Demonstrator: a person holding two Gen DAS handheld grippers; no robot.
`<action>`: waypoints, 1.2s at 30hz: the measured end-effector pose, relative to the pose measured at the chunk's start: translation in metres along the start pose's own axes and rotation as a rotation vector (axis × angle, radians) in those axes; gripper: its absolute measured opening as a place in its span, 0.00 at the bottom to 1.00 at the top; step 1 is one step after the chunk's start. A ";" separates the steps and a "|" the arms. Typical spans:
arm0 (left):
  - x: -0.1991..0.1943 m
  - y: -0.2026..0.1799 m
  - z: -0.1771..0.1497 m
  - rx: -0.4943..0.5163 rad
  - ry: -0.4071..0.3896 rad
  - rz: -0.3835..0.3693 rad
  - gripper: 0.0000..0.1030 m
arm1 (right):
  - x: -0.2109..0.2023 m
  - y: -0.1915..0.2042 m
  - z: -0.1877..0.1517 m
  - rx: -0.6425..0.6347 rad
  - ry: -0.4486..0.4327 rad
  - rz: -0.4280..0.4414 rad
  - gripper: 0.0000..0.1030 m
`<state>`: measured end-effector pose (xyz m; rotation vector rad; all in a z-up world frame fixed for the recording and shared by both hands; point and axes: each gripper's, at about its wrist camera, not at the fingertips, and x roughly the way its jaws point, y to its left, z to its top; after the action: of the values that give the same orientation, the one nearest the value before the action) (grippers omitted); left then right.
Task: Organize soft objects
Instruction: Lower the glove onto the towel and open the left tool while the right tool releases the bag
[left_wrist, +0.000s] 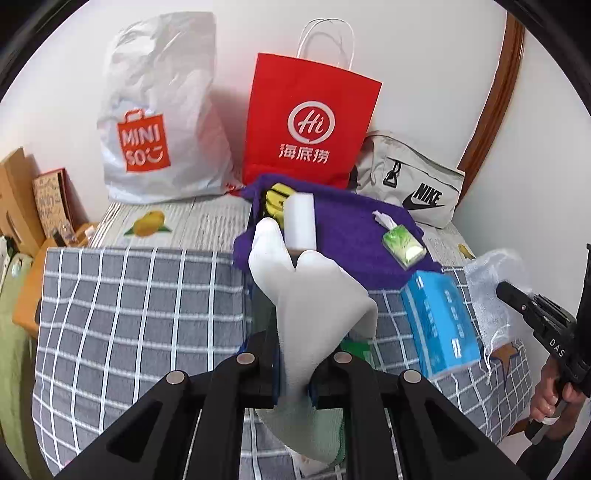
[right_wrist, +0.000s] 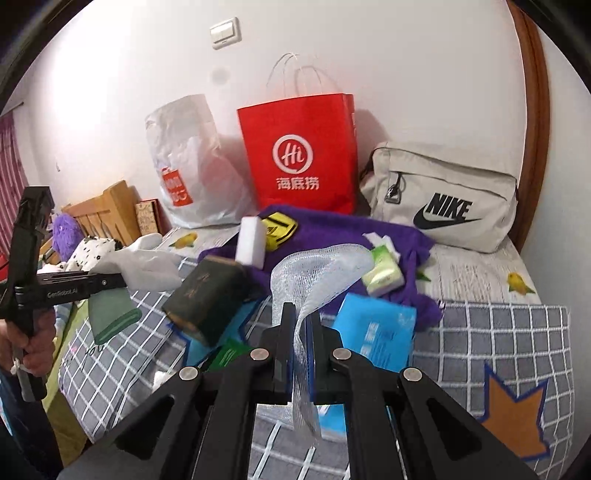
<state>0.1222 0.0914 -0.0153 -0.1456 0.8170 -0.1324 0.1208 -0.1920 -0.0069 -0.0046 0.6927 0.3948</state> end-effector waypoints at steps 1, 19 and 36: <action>0.002 -0.002 0.004 0.006 -0.002 0.001 0.10 | 0.003 -0.003 0.005 -0.003 -0.002 -0.001 0.05; 0.077 -0.051 0.102 0.079 0.011 -0.034 0.11 | 0.081 -0.038 0.092 0.005 -0.011 -0.028 0.05; 0.178 -0.070 0.141 0.073 0.107 -0.070 0.11 | 0.181 -0.062 0.118 0.016 0.108 -0.061 0.05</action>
<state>0.3419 0.0027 -0.0349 -0.0988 0.9127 -0.2370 0.3425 -0.1700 -0.0368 -0.0318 0.8004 0.3325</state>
